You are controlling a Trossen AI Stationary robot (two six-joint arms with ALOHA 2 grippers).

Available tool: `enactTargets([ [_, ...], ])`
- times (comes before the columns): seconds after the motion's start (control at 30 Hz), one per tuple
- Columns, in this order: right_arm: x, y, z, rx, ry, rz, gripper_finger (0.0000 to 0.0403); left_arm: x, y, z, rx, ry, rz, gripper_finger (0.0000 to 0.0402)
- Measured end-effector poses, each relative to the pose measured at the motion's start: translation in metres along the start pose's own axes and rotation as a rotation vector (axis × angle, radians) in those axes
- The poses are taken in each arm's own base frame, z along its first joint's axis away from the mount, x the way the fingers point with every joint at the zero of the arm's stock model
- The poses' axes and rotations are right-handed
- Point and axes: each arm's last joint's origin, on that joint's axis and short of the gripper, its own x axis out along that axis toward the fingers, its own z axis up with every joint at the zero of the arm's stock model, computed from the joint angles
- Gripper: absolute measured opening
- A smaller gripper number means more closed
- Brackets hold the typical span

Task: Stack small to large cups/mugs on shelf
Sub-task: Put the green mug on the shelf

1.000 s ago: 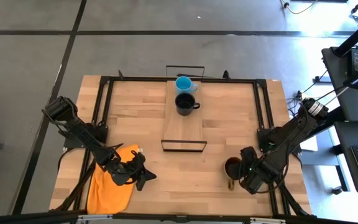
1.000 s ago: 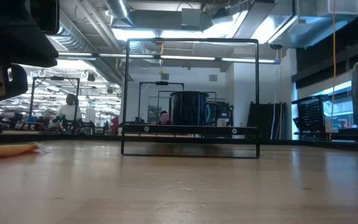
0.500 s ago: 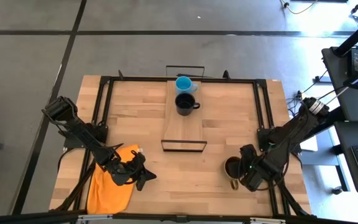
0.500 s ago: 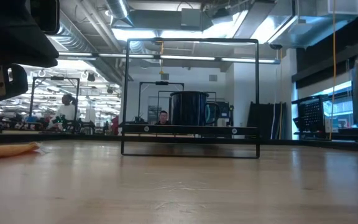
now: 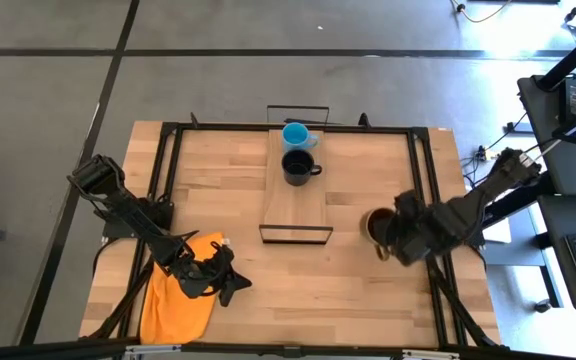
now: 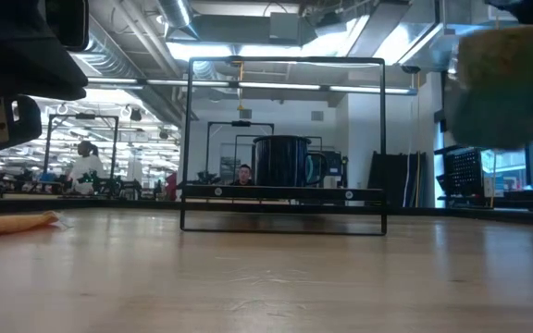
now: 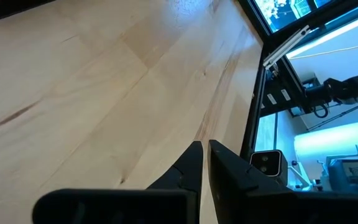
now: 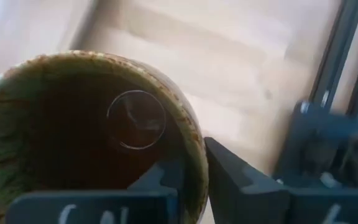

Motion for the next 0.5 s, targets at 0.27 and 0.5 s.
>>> enactTargets([
  [0.27, -0.007, 0.000, 0.051, -0.107, -0.059, 0.016, 0.0044, 0.000, 0.000, 0.000, -0.001, -0.001, 0.000, 0.0019],
  [0.5, -0.005, 0.017, 0.097, -0.257, -0.095, 0.164, 0.0044, 0.000, 0.000, 0.000, -0.008, -0.002, 0.000, 0.0019],
])
